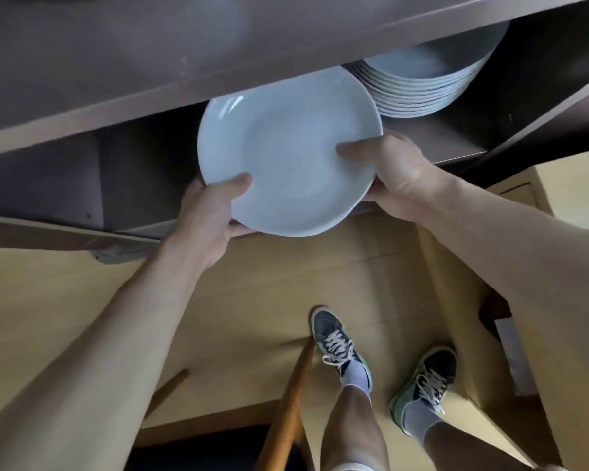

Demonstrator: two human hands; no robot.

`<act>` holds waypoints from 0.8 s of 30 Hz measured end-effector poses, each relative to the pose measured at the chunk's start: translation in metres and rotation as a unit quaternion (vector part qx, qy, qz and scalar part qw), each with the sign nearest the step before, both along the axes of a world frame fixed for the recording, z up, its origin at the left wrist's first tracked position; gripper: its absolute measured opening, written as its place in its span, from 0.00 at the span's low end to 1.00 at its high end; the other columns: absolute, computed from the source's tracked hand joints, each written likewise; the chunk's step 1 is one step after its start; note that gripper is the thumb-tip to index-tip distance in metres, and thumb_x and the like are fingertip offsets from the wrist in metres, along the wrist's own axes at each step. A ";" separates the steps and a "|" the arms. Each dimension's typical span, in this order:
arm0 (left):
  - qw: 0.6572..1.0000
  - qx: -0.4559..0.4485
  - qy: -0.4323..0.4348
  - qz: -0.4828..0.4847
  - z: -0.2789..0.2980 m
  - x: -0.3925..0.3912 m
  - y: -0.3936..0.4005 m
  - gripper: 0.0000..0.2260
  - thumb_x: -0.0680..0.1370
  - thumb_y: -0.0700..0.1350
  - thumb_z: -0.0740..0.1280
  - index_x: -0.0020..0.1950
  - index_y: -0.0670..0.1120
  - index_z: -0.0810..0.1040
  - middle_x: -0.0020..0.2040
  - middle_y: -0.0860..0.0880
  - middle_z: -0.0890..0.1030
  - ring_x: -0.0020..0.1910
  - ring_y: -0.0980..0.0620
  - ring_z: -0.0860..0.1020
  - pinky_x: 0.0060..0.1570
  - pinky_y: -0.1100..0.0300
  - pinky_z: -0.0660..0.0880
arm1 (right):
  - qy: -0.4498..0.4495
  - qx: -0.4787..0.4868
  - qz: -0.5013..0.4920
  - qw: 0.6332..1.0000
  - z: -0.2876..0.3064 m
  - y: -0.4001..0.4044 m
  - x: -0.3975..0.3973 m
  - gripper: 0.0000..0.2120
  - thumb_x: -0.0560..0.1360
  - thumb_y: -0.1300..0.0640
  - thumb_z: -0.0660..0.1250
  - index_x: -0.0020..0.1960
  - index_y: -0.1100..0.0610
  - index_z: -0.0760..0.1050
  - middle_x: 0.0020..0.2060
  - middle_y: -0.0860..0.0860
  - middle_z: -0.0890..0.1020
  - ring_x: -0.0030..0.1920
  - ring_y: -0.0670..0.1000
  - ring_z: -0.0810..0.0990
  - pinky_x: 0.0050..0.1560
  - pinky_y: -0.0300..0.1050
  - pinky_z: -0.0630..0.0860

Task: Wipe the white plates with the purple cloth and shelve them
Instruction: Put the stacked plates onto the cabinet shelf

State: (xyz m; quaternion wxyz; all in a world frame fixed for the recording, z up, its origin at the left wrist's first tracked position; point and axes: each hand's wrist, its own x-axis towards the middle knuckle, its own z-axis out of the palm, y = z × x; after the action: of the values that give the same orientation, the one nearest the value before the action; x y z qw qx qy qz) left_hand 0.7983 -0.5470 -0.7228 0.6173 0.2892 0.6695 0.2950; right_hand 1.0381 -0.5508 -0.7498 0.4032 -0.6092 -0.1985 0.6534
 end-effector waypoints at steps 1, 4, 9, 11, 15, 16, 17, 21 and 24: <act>1.000 0.000 0.000 -0.007 -0.004 -0.004 0.010 0.19 0.80 0.40 0.71 0.71 0.49 0.76 0.63 0.50 0.84 0.60 0.46 0.83 0.52 0.36 0.83 | -0.001 0.002 0.000 1.000 -0.002 0.009 -0.003 0.30 0.63 0.57 0.75 0.65 0.55 0.79 0.55 0.53 0.87 0.55 0.59 0.86 0.59 0.63 0.81; 1.000 0.001 0.007 -0.017 -0.017 -0.012 0.031 0.20 0.80 0.41 0.72 0.72 0.48 0.75 0.64 0.50 0.84 0.60 0.46 0.84 0.51 0.39 0.84 | -0.016 0.002 0.016 1.000 -0.011 0.026 -0.007 0.27 0.67 0.59 0.75 0.66 0.56 0.78 0.55 0.53 0.87 0.54 0.57 0.87 0.56 0.61 0.83; 0.999 0.002 0.016 -0.035 -0.028 -0.018 0.049 0.18 0.81 0.41 0.71 0.71 0.47 0.76 0.62 0.51 0.84 0.59 0.47 0.84 0.51 0.39 0.84 | -0.016 -0.010 0.002 1.000 -0.022 0.040 -0.015 0.19 0.75 0.63 0.73 0.65 0.57 0.78 0.54 0.53 0.87 0.53 0.56 0.87 0.54 0.59 0.84; 0.999 -0.003 0.018 -0.048 -0.027 -0.018 0.054 0.17 0.81 0.41 0.70 0.70 0.47 0.76 0.61 0.50 0.85 0.56 0.46 0.85 0.51 0.37 0.83 | -0.022 -0.014 -0.015 1.000 -0.025 0.045 -0.018 0.19 0.75 0.64 0.73 0.65 0.59 0.78 0.53 0.53 0.87 0.52 0.55 0.87 0.52 0.54 0.84; 0.997 -0.027 0.020 -0.065 -0.021 -0.018 0.059 0.13 0.82 0.41 0.69 0.67 0.47 0.77 0.56 0.49 0.87 0.49 0.46 0.87 0.53 0.36 0.83 | -0.046 -0.014 -0.018 0.999 -0.024 0.051 -0.022 0.22 0.73 0.63 0.75 0.66 0.61 0.77 0.53 0.54 0.87 0.53 0.55 0.86 0.60 0.53 0.82; 0.998 -0.029 0.014 -0.058 -0.021 -0.017 0.060 0.14 0.82 0.41 0.69 0.67 0.47 0.77 0.56 0.49 0.87 0.49 0.47 0.88 0.54 0.36 0.82 | -0.058 -0.011 -0.020 0.998 -0.024 0.053 -0.023 0.22 0.73 0.62 0.76 0.66 0.60 0.77 0.53 0.54 0.87 0.53 0.55 0.86 0.61 0.53 0.82; 0.998 -0.030 0.004 -0.050 -0.020 -0.017 0.056 0.15 0.82 0.43 0.70 0.68 0.48 0.77 0.57 0.50 0.87 0.50 0.47 0.88 0.55 0.36 0.82 | -0.069 -0.009 -0.023 0.997 -0.023 0.052 -0.024 0.23 0.72 0.59 0.77 0.65 0.59 0.77 0.53 0.53 0.87 0.53 0.54 0.86 0.61 0.54 0.82; 0.996 0.006 -0.084 -0.012 -0.024 -0.016 0.029 0.29 0.76 0.53 0.76 0.75 0.54 0.70 0.65 0.55 0.83 0.61 0.50 0.84 0.66 0.44 0.78 | -0.078 0.029 0.003 0.997 -0.016 0.042 -0.030 0.32 0.64 0.41 0.78 0.65 0.51 0.77 0.55 0.48 0.86 0.52 0.51 0.87 0.57 0.54 0.83; 0.995 0.074 -0.025 -0.063 -0.037 -0.019 0.006 0.53 0.64 0.52 0.83 0.81 0.57 0.56 0.74 0.56 0.74 0.68 0.58 0.78 0.72 0.52 0.73 | -0.108 0.113 0.084 0.984 -0.015 0.017 -0.025 0.42 0.66 0.39 0.80 0.74 0.44 0.66 0.64 0.42 0.81 0.61 0.43 0.82 0.60 0.44 0.80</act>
State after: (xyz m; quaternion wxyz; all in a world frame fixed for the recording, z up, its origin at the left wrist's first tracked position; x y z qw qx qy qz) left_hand 0.7796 -0.5410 -0.7594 0.6279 0.3684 0.6105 0.3118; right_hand 1.0127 -0.5337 -0.7644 0.3897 -0.6079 -0.3640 0.5883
